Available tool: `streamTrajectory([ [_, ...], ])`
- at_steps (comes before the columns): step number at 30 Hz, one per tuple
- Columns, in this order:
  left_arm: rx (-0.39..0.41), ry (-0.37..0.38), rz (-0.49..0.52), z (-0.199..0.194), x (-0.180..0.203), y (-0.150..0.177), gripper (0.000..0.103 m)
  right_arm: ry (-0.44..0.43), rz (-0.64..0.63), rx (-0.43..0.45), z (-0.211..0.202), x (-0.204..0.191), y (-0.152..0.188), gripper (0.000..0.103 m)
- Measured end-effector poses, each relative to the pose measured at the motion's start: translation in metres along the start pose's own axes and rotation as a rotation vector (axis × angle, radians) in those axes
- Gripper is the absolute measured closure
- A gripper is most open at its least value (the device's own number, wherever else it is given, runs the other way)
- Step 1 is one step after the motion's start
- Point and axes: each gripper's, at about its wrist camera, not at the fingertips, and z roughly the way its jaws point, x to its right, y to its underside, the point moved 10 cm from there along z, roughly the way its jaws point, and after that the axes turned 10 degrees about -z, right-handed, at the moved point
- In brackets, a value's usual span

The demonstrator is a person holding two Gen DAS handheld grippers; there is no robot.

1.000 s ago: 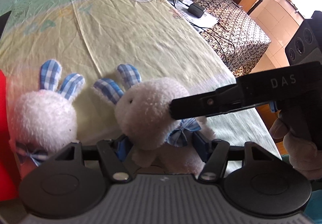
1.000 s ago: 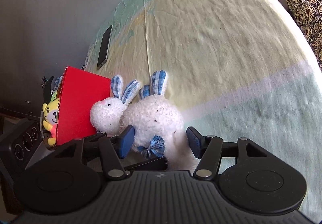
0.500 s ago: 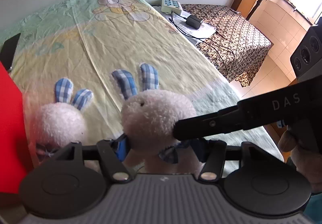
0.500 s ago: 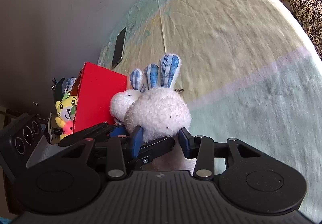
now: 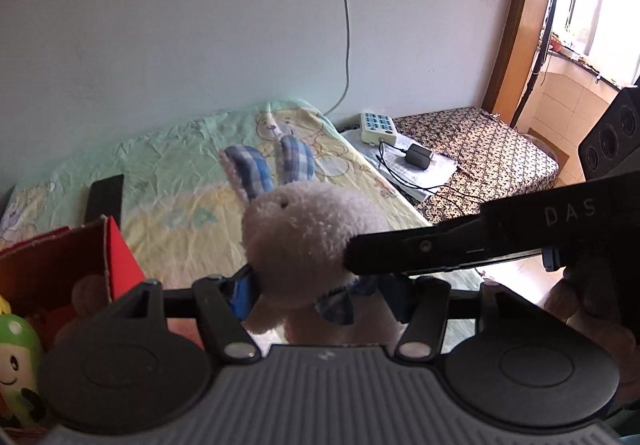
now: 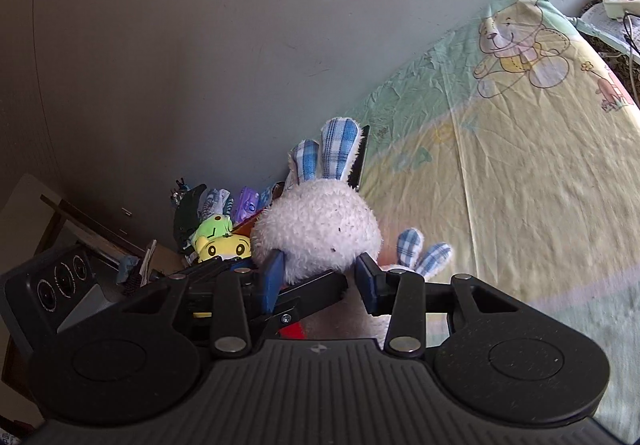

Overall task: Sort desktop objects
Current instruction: 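Lift the white bunny with the left gripper and carry it to the box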

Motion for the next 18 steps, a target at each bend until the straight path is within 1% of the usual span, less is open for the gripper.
streamTrajectory([
  [3,0.034,-0.025,0.006,-0.014,-0.03,-0.012,0.043,-0.011,-0.031,0.012,0.025,-0.023,-0.008,0.06],
  [8,0.042,-0.057,-0.007,-0.03,-0.09,-0.02,0.043,-0.015,-0.034,0.004,0.078,-0.055,-0.007,0.06],
  [14,-0.012,-0.039,-0.092,-0.03,-0.165,-0.005,0.043,0.046,-0.049,-0.051,0.141,-0.082,0.012,0.06],
  [18,-0.057,-0.037,-0.124,-0.021,-0.202,0.01,0.043,0.106,-0.06,-0.094,0.172,-0.089,0.026,0.06],
])
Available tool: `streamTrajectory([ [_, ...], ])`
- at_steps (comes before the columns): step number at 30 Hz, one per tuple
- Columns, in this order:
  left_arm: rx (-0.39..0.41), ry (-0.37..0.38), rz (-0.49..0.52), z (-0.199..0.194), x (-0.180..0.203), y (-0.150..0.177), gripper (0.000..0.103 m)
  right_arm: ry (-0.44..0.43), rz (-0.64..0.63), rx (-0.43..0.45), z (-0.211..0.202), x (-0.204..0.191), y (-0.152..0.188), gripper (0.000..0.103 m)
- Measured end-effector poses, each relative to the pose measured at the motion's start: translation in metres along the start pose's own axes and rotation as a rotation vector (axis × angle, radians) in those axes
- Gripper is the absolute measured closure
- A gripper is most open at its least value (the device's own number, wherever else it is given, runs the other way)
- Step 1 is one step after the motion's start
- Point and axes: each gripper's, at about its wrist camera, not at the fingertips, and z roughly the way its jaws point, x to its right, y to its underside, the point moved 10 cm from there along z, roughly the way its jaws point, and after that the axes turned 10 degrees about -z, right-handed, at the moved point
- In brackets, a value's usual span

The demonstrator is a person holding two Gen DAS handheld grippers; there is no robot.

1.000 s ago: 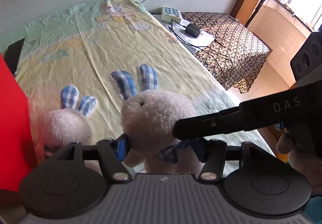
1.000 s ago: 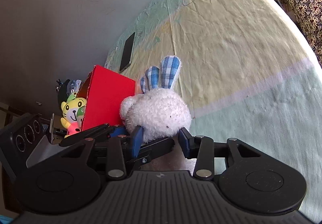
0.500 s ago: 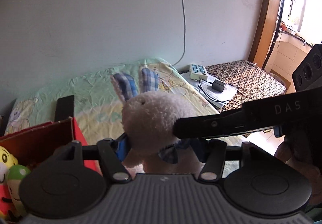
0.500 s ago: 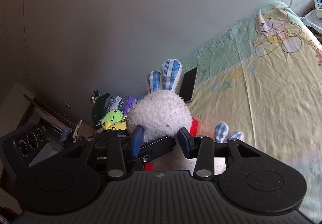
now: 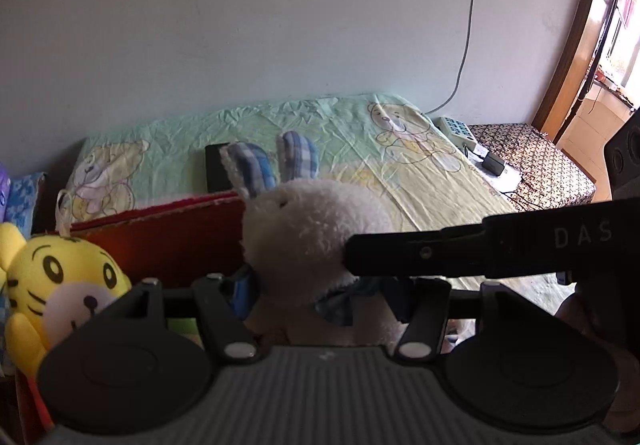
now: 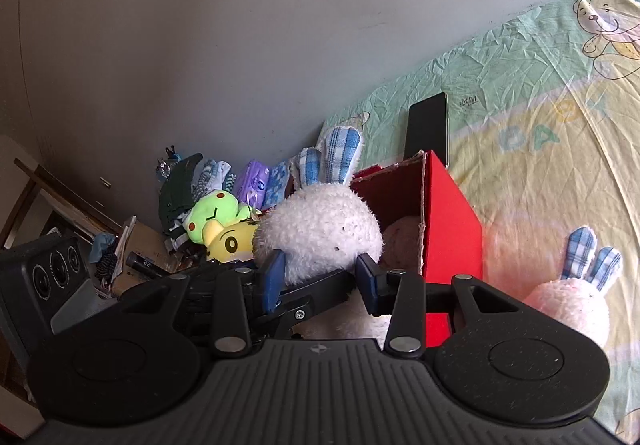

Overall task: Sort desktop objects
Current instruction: 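Lift the white bunny with the left gripper and carry it to the box, then lower the white bunny into the box and open the left gripper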

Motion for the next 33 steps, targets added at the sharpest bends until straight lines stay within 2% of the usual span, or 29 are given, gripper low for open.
streamTrajectory([
  [8,-0.089,0.043,-0.033,0.024,-0.038,0.022,0.042,0.118,0.002,-0.061,0.032,-0.003,0.02,0.06],
  [12,-0.098,0.05,-0.032,0.023,-0.047,0.025,0.042,0.155,-0.029,-0.076,0.042,-0.013,0.021,0.06],
  [18,-0.092,0.027,0.033,0.008,-0.061,0.032,0.04,0.156,0.005,-0.127,0.057,-0.027,0.03,0.059],
  [24,-0.087,-0.01,0.11,0.013,-0.057,0.038,0.036,0.231,-0.043,-0.183,0.075,-0.023,0.039,0.058],
  [27,-0.086,-0.005,0.094,0.017,-0.056,0.036,0.035,0.233,-0.027,-0.174,0.072,-0.018,0.036,0.058],
  [33,-0.09,0.01,0.083,0.011,-0.054,0.032,0.033,0.254,-0.059,-0.142,0.059,-0.023,0.034,0.049],
])
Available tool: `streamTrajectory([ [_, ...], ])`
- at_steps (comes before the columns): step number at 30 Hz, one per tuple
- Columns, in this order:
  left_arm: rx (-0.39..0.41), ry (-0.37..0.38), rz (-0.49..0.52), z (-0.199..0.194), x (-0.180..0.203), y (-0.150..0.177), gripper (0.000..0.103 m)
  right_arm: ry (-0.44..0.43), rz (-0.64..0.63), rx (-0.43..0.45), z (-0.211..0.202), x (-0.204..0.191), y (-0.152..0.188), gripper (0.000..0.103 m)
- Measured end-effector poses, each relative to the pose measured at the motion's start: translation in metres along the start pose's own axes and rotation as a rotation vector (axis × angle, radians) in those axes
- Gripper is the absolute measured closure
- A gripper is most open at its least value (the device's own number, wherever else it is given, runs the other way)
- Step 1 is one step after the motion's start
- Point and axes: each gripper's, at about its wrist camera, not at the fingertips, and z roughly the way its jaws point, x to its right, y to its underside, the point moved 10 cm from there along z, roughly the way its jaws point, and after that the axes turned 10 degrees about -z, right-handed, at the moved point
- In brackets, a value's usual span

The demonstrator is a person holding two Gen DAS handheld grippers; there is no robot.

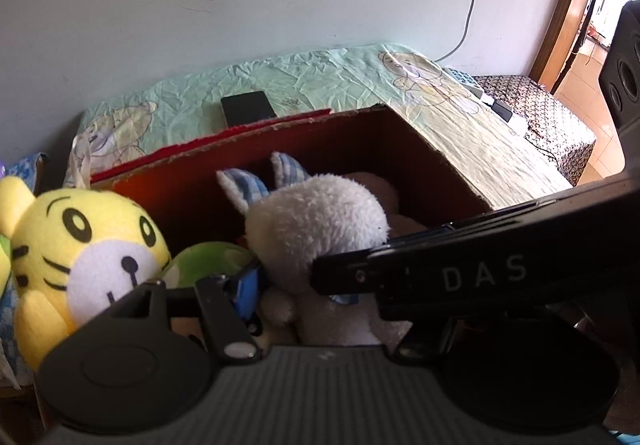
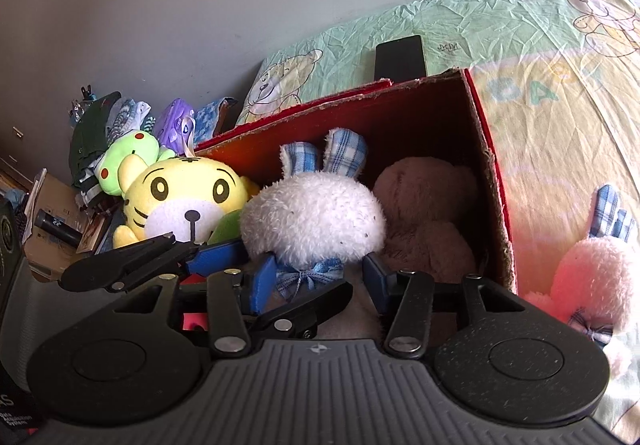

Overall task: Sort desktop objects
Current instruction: 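Lower the white bunny into the box and open the left gripper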

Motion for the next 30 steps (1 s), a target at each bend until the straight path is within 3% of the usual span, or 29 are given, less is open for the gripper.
streamTrajectory([
  [6,0.052,-0.024,-0.009,-0.019,0.0,-0.007,0.033,-0.019,0.058,0.082,-0.023,0.006,-0.006,0.043],
  [8,0.061,-0.028,-0.035,-0.025,-0.004,-0.009,0.033,-0.015,0.083,0.106,-0.029,0.009,-0.009,0.047],
  [12,0.046,-0.064,-0.058,-0.024,-0.011,-0.009,0.034,-0.02,0.108,0.085,-0.021,0.011,-0.007,0.067],
  [14,0.019,-0.085,-0.069,-0.018,-0.014,-0.005,0.035,-0.014,0.11,0.07,-0.015,0.011,-0.003,0.069],
  [21,0.014,-0.17,-0.012,-0.016,-0.006,0.006,0.035,-0.037,0.124,0.044,-0.004,0.01,0.006,0.069],
  [30,0.015,-0.219,-0.049,-0.023,-0.01,0.004,0.034,-0.035,0.082,0.134,-0.032,0.004,-0.002,0.063],
])
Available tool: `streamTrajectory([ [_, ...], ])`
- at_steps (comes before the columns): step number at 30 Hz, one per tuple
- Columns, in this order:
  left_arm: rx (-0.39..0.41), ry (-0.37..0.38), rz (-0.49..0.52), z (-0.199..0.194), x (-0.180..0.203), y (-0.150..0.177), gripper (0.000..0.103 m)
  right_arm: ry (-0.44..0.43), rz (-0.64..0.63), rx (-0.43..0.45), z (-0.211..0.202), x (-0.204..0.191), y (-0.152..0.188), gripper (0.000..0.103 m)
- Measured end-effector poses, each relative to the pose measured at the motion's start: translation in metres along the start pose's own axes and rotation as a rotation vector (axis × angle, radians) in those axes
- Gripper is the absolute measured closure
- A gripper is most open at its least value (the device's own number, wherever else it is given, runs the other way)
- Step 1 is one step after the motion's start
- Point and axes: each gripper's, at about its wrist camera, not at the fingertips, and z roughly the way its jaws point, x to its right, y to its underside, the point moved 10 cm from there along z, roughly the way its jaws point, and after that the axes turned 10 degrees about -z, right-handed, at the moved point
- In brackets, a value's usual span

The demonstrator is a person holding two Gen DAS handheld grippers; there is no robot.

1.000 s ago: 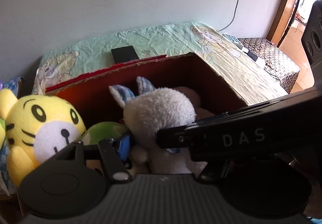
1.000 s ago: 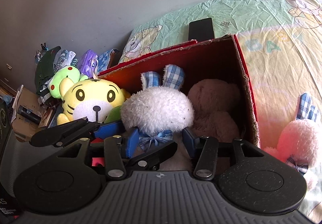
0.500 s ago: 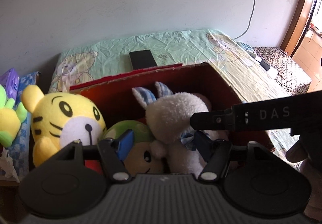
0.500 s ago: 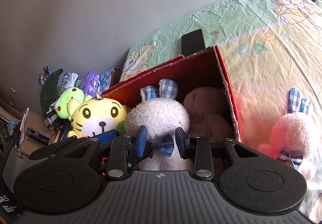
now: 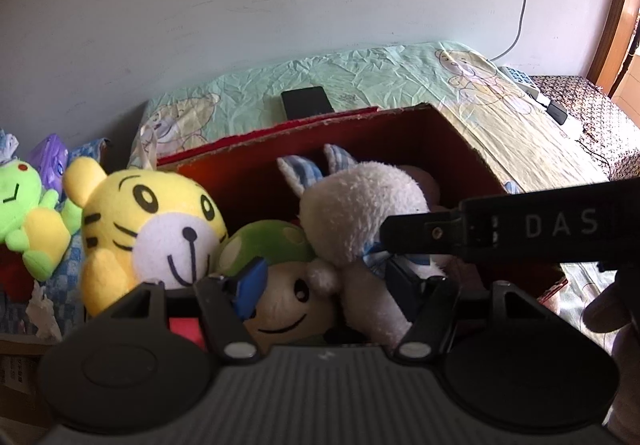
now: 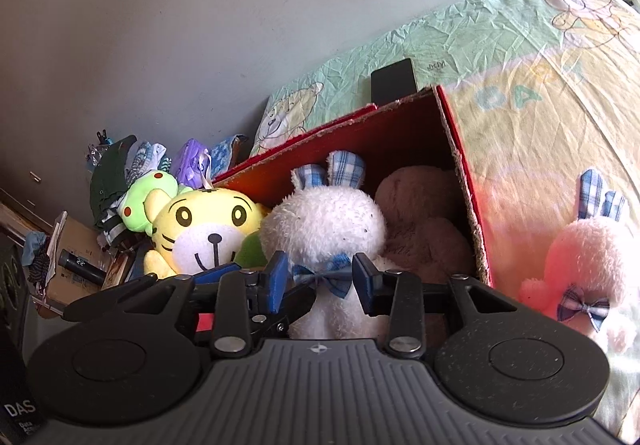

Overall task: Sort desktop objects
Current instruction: 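Lower the white bunny into the box and open the left gripper, then withdraw the left gripper from the box toward the other bunny plush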

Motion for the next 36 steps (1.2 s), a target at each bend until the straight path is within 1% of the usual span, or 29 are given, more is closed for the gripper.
streamTrajectory([
  [7,0.004,-0.059,-0.022,-0.001,-0.005,-0.002,0.029,0.036,-0.026,0.022,-0.011,0.005,-0.002,0.062],
  [11,-0.002,-0.082,-0.033,-0.002,-0.007,-0.001,0.029,0.04,-0.033,0.026,-0.016,0.008,0.001,0.061],
  [17,0.014,-0.122,-0.029,-0.008,-0.001,-0.002,0.029,0.025,-0.045,0.033,-0.022,0.013,0.002,0.061],
  [21,0.026,-0.154,-0.05,-0.013,0.002,-0.004,0.025,0.001,-0.068,0.028,-0.027,0.015,0.001,0.061],
  [24,0.024,-0.194,-0.057,-0.013,0.005,-0.002,0.026,-0.023,-0.081,0.024,-0.033,0.018,0.0,0.06],
  [27,0.024,-0.206,-0.091,-0.016,0.01,-0.002,0.025,-0.041,-0.107,0.022,-0.043,0.023,-0.002,0.06],
  [32,0.045,-0.264,-0.11,-0.024,0.023,-0.006,0.025,-0.062,-0.125,0.027,-0.062,0.038,-0.006,0.058],
  [36,0.057,-0.281,-0.135,-0.029,0.036,-0.009,0.022,-0.061,-0.135,0.028,-0.076,0.056,-0.009,0.057],
])
